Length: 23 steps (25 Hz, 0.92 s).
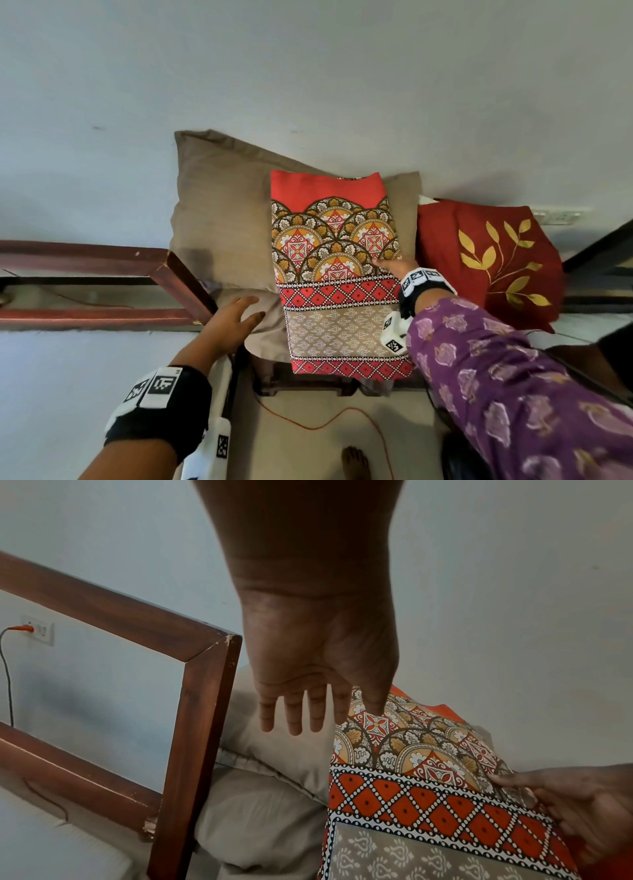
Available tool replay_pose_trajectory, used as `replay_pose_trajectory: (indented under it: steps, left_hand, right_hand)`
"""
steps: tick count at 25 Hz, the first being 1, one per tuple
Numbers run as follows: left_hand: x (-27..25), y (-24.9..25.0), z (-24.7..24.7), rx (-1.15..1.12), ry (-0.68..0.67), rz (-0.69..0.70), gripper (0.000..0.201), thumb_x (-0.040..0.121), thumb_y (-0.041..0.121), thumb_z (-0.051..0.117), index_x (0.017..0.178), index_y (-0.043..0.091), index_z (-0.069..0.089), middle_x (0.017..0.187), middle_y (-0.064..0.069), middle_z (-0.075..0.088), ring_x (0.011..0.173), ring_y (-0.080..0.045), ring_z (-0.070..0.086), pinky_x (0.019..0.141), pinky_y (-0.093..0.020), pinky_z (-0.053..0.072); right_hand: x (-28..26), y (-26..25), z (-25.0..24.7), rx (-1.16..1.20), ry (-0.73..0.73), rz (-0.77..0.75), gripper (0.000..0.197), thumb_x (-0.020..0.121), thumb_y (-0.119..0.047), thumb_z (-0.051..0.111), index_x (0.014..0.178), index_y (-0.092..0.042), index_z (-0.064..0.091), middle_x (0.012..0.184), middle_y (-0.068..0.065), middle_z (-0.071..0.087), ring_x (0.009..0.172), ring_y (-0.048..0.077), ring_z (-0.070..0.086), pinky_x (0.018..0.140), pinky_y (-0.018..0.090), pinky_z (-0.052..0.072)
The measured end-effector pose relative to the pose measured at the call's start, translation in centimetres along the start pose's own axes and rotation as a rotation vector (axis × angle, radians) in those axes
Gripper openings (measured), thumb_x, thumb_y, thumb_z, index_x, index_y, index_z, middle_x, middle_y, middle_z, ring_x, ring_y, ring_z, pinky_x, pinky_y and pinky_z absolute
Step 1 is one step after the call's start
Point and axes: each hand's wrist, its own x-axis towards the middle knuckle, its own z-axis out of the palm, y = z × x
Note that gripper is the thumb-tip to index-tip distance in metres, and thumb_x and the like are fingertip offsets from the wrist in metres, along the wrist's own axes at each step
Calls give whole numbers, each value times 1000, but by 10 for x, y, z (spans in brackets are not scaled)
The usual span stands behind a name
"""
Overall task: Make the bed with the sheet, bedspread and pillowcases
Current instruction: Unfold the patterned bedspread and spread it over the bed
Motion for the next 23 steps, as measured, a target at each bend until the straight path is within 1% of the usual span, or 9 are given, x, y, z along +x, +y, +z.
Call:
replay_pose_trajectory:
  steps: [3,5,6,9,11,12,16,19,23]
  left_hand:
    - [-3,8,-5,-12,26,34,44,99,25,49,140,9,44,146,-9,45,133,-24,42,107,-29,31]
    - [-4,19,-10,-46,75,72,41,100,22,49,138,8,48,143,-9,49,131,-23,44,104,-26,32]
    - [-2,25,-12,-75,98,84,40,100,22,49,137,7,49,141,-10,51,130,-24,46,102,-26,33]
    - [-2,43,-24,-205,163,106,38,99,23,50,134,8,52,135,-11,56,122,-25,52,94,-24,36]
    - [-6,58,-32,-310,210,119,37,99,23,50,132,6,52,127,-11,60,115,-24,55,87,-22,36]
    - [-9,67,-37,-374,239,120,36,99,24,51,131,6,52,119,-8,61,109,-22,57,82,-21,38]
    - [-25,94,-65,-837,252,-1,46,92,39,59,128,13,47,100,3,55,85,-9,54,66,-28,47]
    - [-48,84,-85,-1043,349,-60,36,83,31,73,111,20,54,110,-7,63,93,-21,61,80,-37,52]
    - [-101,38,-108,-1145,396,-139,40,90,28,65,123,7,59,107,-13,69,90,-26,66,85,-37,54]
  right_hand:
    - [-2,-5,0,49,32,-52,94,70,-43,81,139,3,37,138,18,50,121,31,50,102,38,39]
    - [-12,-14,2,84,3,-119,105,59,-47,86,138,3,37,123,9,59,113,28,54,97,37,39]
    - [-20,-22,5,84,-12,-132,101,65,-41,85,139,5,34,109,7,61,112,28,54,98,37,37]
    - [-55,-44,19,36,-32,-249,53,85,-16,71,124,10,45,75,8,58,91,24,57,90,31,37]
    - [-95,-66,41,-86,15,-386,13,86,-15,68,93,-8,58,73,5,59,80,24,59,79,32,46]
    - [-113,-73,54,-157,32,-461,11,86,-18,67,85,-12,58,76,5,62,77,24,61,76,37,52]
    - [-192,-92,115,-487,134,-751,28,89,-30,62,111,-13,58,100,8,68,88,27,66,68,30,50]
    - [-266,-92,149,-673,104,-905,35,91,-24,56,124,-12,51,110,9,65,100,28,64,79,34,50]
    - [-330,-80,181,-647,12,-1123,59,92,-26,55,142,-9,31,101,11,67,93,30,65,69,33,44]
